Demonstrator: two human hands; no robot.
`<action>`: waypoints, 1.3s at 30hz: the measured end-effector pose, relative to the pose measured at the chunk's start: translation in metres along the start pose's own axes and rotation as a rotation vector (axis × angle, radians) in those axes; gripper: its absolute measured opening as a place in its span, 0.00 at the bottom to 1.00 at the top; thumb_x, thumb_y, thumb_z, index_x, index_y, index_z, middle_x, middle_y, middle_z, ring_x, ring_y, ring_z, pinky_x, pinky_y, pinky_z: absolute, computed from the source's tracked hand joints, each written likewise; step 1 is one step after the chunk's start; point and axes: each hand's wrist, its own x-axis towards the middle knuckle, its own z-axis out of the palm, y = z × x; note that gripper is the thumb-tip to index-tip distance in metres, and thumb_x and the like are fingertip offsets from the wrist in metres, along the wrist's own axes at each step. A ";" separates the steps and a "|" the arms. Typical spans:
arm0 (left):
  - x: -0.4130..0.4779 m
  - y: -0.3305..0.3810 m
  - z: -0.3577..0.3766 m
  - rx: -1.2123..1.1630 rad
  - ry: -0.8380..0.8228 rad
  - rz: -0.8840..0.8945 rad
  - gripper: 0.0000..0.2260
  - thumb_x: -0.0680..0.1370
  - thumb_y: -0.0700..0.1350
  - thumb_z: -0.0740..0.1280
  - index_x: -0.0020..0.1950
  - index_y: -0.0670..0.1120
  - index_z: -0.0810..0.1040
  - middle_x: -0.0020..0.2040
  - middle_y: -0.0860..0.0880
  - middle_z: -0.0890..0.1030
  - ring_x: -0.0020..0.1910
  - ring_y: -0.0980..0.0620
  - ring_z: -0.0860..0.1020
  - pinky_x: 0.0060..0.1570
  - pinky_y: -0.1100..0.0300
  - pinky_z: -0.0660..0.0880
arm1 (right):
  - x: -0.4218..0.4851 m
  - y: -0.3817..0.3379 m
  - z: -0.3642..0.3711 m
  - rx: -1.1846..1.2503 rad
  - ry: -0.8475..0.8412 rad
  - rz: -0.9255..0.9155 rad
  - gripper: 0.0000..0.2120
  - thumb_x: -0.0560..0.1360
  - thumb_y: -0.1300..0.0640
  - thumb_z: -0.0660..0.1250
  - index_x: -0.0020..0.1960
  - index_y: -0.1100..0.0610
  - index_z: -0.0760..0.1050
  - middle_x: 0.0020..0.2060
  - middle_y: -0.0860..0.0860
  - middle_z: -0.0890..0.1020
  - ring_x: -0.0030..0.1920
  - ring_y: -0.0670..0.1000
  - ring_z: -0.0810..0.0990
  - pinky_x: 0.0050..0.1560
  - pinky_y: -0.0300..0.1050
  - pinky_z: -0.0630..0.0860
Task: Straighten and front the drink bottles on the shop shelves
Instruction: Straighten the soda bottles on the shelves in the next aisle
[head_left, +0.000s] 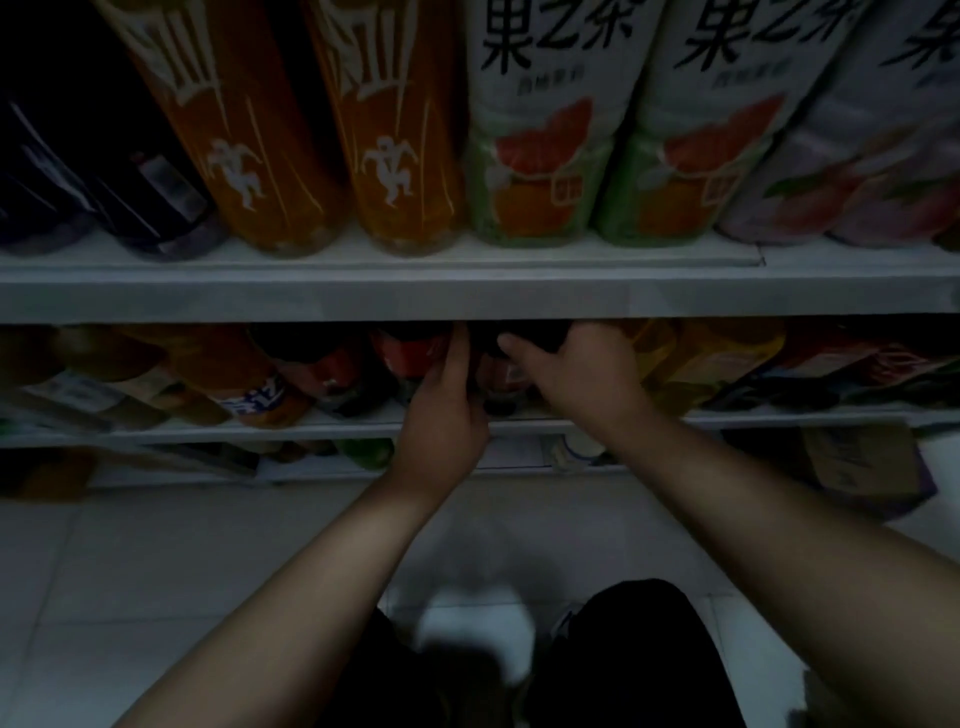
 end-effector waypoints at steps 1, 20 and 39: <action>-0.004 -0.001 0.003 -0.086 -0.002 -0.005 0.36 0.73 0.34 0.59 0.79 0.47 0.48 0.72 0.40 0.69 0.67 0.43 0.71 0.60 0.62 0.69 | 0.004 0.006 -0.003 -0.017 -0.085 -0.024 0.14 0.71 0.46 0.71 0.48 0.56 0.78 0.37 0.48 0.81 0.42 0.50 0.79 0.32 0.31 0.68; -0.017 0.013 0.049 -0.511 0.015 -0.378 0.37 0.70 0.41 0.58 0.78 0.58 0.51 0.75 0.53 0.62 0.73 0.51 0.63 0.63 0.42 0.71 | 0.020 0.015 -0.028 0.001 -0.461 0.029 0.06 0.80 0.53 0.61 0.54 0.52 0.74 0.34 0.42 0.78 0.32 0.35 0.78 0.26 0.26 0.68; -0.006 0.009 0.054 -0.579 -0.002 -0.462 0.41 0.73 0.33 0.63 0.79 0.57 0.46 0.75 0.46 0.60 0.73 0.46 0.62 0.69 0.44 0.65 | 0.023 0.020 -0.029 -0.076 -0.393 -0.049 0.23 0.78 0.44 0.62 0.69 0.54 0.68 0.50 0.49 0.80 0.44 0.46 0.79 0.38 0.28 0.72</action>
